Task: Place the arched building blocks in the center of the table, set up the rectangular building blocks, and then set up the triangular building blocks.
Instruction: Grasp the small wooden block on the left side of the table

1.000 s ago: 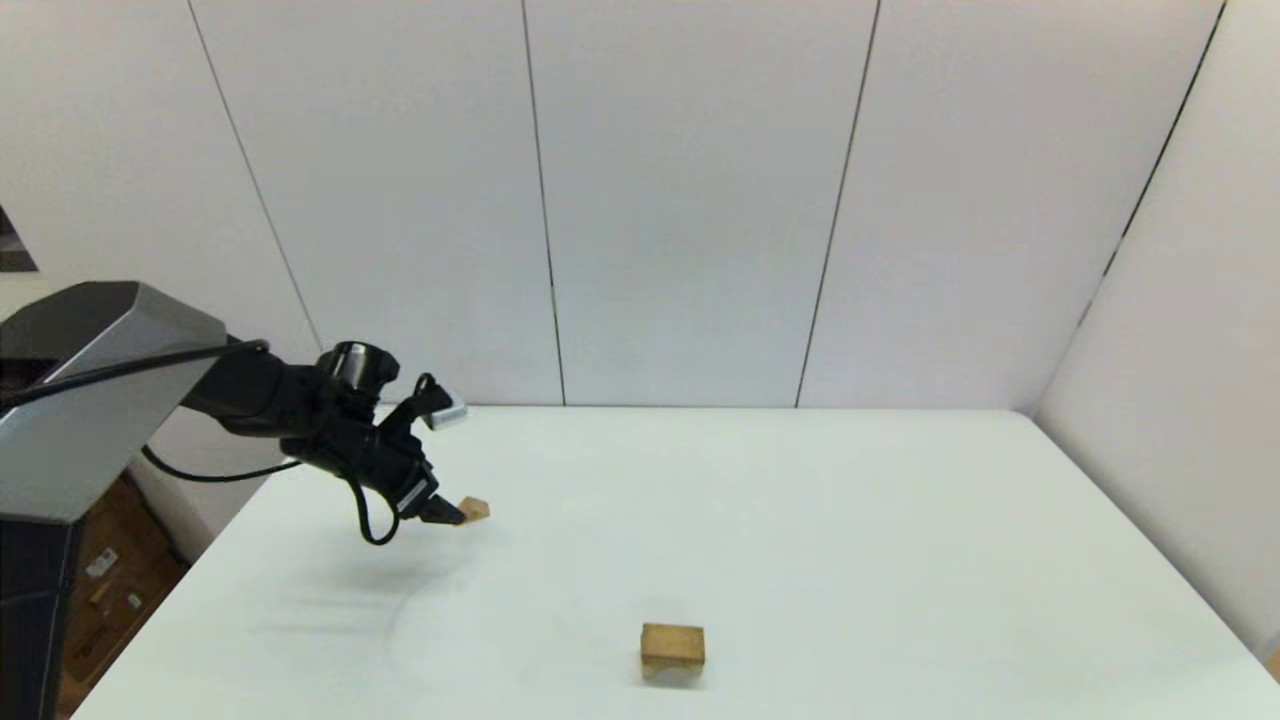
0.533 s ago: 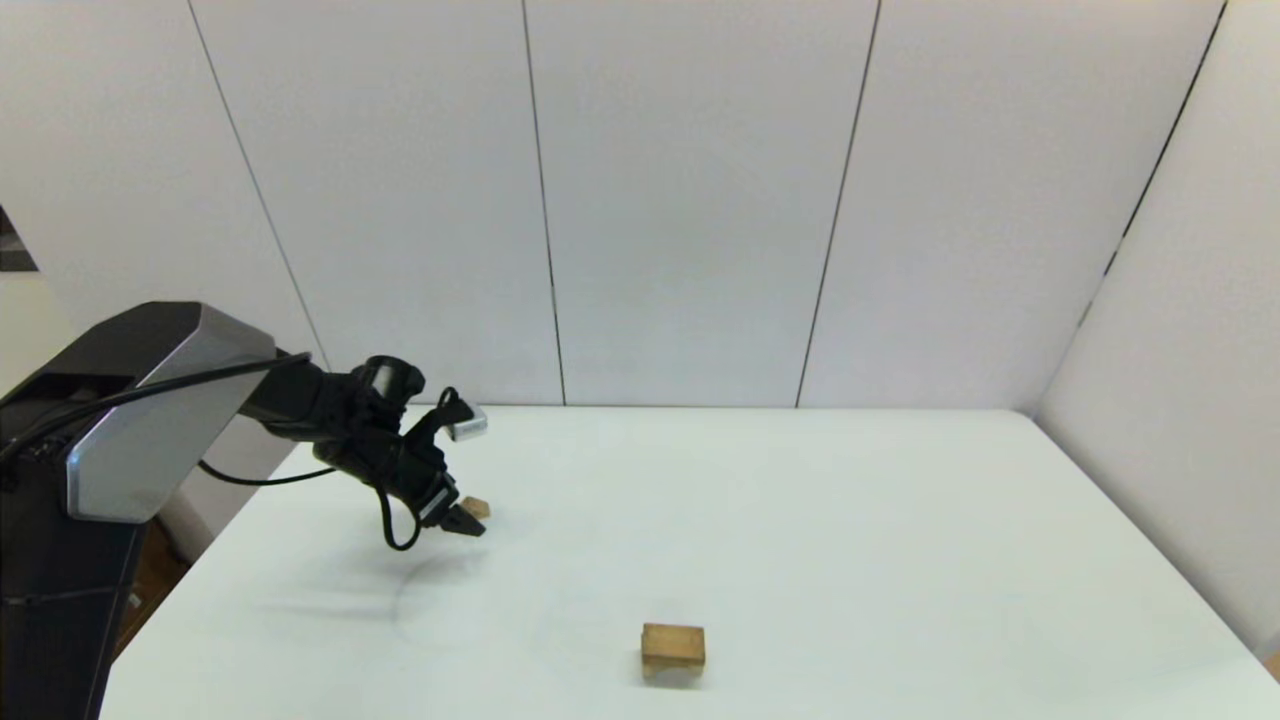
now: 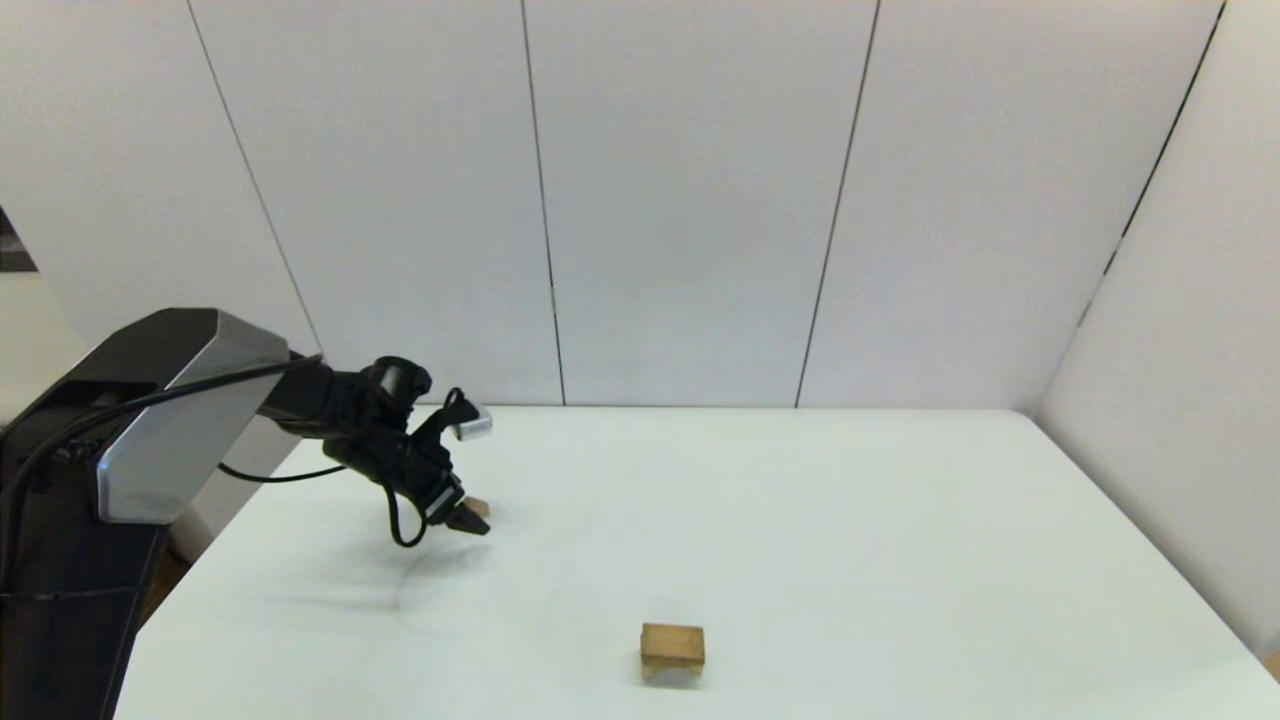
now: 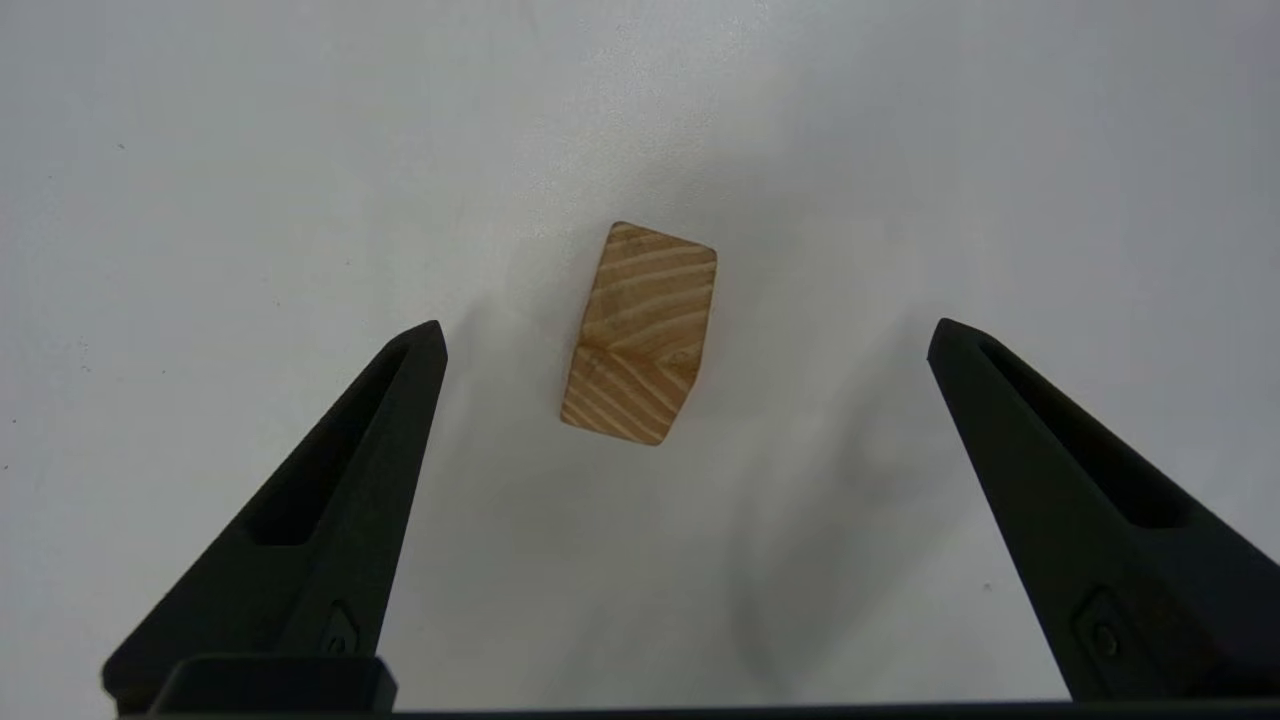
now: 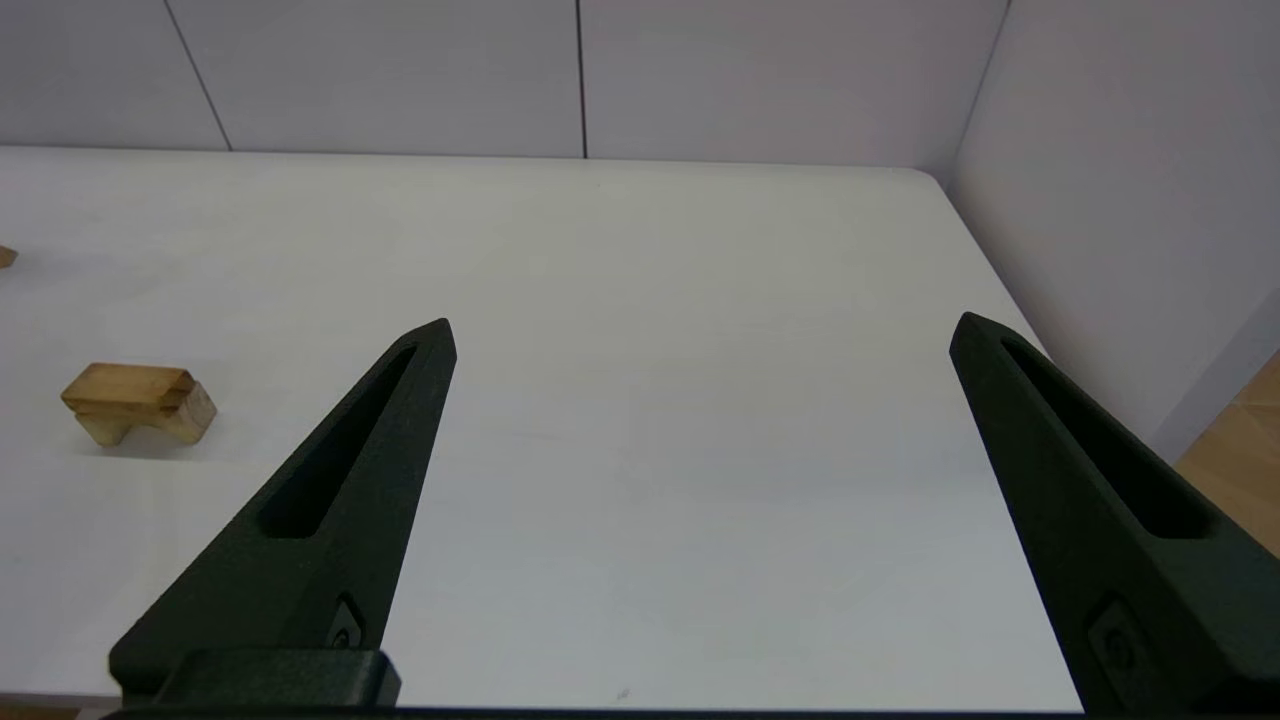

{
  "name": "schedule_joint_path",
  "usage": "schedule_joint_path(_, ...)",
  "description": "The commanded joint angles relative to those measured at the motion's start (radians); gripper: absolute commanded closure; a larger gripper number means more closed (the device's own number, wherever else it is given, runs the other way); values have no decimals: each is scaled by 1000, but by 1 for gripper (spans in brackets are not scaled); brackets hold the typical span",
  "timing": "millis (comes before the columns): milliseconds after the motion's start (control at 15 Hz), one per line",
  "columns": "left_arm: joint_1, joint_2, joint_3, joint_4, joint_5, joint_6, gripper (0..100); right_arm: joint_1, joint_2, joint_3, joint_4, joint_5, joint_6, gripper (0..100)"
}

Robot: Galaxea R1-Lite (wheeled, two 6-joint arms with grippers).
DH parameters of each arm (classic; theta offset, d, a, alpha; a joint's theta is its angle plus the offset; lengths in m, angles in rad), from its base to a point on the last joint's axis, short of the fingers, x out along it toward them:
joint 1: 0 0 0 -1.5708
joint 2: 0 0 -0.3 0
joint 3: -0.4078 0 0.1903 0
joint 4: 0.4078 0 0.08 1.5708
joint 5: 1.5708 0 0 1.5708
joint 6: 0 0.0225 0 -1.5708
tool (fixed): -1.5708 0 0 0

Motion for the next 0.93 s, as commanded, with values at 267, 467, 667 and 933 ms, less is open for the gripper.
schedule_joint_path(267,5,45,-32,0,-3,4,0,0,1,0,0,0,0,0)
schedule_joint_path(467,10,54,-49,2,-3,4,0,0,0,0,0,0,0,0)
schedule_joint_path(667,22,62,-47,3,-7,4,0,0,0,0,0,0,0,0)
schedule_joint_path(933,28,62,-52,2,-8,4,0,0,0,0,0,0,0,0)
